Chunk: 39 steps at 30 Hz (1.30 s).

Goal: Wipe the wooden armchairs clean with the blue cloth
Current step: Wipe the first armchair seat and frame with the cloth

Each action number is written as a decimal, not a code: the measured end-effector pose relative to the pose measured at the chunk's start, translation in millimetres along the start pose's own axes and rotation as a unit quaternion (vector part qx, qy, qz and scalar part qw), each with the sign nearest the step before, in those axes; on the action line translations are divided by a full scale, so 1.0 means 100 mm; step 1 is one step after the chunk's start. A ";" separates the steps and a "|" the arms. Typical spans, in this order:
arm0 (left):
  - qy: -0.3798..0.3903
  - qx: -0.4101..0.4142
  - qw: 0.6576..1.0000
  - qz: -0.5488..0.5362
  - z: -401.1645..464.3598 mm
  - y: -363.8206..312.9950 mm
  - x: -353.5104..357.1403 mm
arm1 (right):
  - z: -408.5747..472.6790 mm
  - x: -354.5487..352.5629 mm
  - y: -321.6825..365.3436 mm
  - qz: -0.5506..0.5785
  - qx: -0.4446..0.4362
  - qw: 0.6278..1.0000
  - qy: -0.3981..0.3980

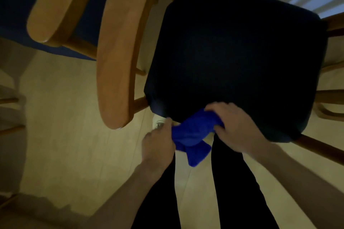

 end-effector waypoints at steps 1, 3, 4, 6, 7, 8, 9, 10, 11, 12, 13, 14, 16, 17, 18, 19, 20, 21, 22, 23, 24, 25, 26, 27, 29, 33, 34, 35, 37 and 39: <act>-0.032 -0.013 0.998 -0.047 0.05 -0.01 -0.10 | 0.14 -0.17 0.02 0.032 0.018 0.999 -0.017; -0.079 -0.046 0.985 -0.146 0.17 -0.02 -0.28 | 0.48 -0.45 0.05 0.046 0.020 0.997 -0.060; -0.091 -0.075 0.972 -0.202 0.25 -0.01 -0.33 | 0.66 -0.57 0.08 0.031 0.011 0.997 -0.077; -0.091 -0.157 0.929 -0.322 0.41 0.01 -0.36 | 1.00 -0.70 0.13 -0.025 0.008 0.994 -0.109; -0.089 -0.199 0.904 -0.369 0.48 0.03 -0.34 | 1.14 -0.71 0.15 -0.057 0.026 0.990 -0.127; -0.090 -0.233 0.884 -0.395 0.53 0.04 -0.28 | 1.23 -0.69 0.18 -0.081 0.050 0.984 -0.149; -0.094 -0.264 0.870 -0.406 0.56 0.06 -0.21 | 1.27 -0.65 0.24 -0.091 0.063 0.980 -0.165; -0.102 -0.295 0.857 -0.409 0.56 0.09 -0.12 | 1.28 -0.58 0.30 -0.093 0.055 0.980 -0.168; -0.114 -0.327 0.844 -0.411 0.54 0.13 -0.05 | 1.26 -0.48 0.37 -0.100 0.029 0.983 -0.151; -0.120 -0.357 0.829 -0.413 0.51 0.18 0.01 | 1.23 -0.36 0.45 -0.123 0.000 0.985 -0.121; -0.120 -0.379 0.815 -0.421 0.46 0.24 0.06 | 1.19 -0.24 0.53 -0.159 -0.023 0.983 -0.085; -0.116 -0.393 0.803 -0.434 0.41 0.31 0.10 | 1.16 -0.12 0.59 -0.203 -0.036 0.977 -0.051; -0.116 -0.398 0.790 -0.452 0.32 0.43 0.11 | 1.14 0.06 0.73 -0.301 -0.040 0.953 -0.007; -0.134 -0.383 0.791 -0.458 0.28 0.48 0.08 | 1.14 0.09 0.80 -0.339 -0.039 0.940 0.002; -0.163 -0.354 0.799 -0.457 0.25 0.53 0.03 | 1.17 0.09 0.86 -0.361 -0.046 0.931 -0.002; -0.194 -0.318 0.810 -0.453 0.22 0.55 -0.06 | 1.22 0.06 0.90 -0.372 -0.072 0.925 -0.011; -0.217 -0.283 0.821 -0.446 0.19 0.58 -0.15 | 1.26 0.02 0.94 -0.375 -0.111 0.920 -0.025; -0.232 -0.253 0.829 -0.441 0.17 0.58 -0.24 | 1.30 -0.04 0.96 -0.370 -0.142 0.917 -0.036; -0.240 -0.235 0.834 -0.437 0.17 0.58 -0.32 | 1.34 -0.11 0.97 -0.354 -0.153 0.921 -0.050; -0.253 -0.226 0.834 -0.435 0.17 0.56 -0.40 | 1.42 -0.21 0.98 -0.323 -0.144 0.932 -0.074; -0.267 -0.222 0.833 -0.430 0.19 0.58 -0.44 | 1.54 -0.31 1.01 -0.295 -0.120 0.942 -0.107; -0.280 -0.214 0.833 -0.427 0.20 0.59 -0.47 | 1.66 -0.41 1.06 -0.275 -0.094 0.947 -0.138; -0.288 -0.201 0.835 -0.425 0.22 0.61 -0.48 | 1.79 -0.47 1.12 -0.276 -0.073 0.945 -0.157; -0.288 -0.188 0.838 -0.423 0.22 0.61 -0.49 | 1.88 -0.52 1.20 -0.289 -0.069 0.942 -0.155; -0.276 -0.183 0.847 -0.415 0.22 0.61 -0.49 | 1.94 -0.49 1.32 -0.309 -0.091 0.939 -0.121; -0.268 -0.191 0.866 -0.377 0.20 0.67 -0.48 | 1.73 -0.13 1.45 -0.276 -0.139 0.947 -0.087; -0.263 -0.193 0.869 -0.372 0.20 0.69 -0.48 | 1.67 -0.04 1.46 -0.257 -0.140 0.953 -0.078; -0.258 -0.195 0.872 -0.368 0.21 0.69 -0.49 | 1.60 0.04 1.46 -0.225 -0.140 0.962 -0.063; -0.255 -0.188 0.877 -0.362 0.21 0.70 -0.50 | 1.40 0.17 1.41 -0.173 -0.143 0.974 -0.020; -0.252 -0.187 0.883 -0.350 0.21 0.70 -0.52 | 1.19 0.22 1.32 -0.079 -0.132 0.988 -0.001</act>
Point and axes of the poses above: each hand's wrist, its own z-axis towards the middle knuckle, its own x-axis out of the palm, y = z × x, the point moved 1 cm from there along z, towards the middle knuckle, and after that the axes turned 13 degrees about -z, right-handed, at the moved point
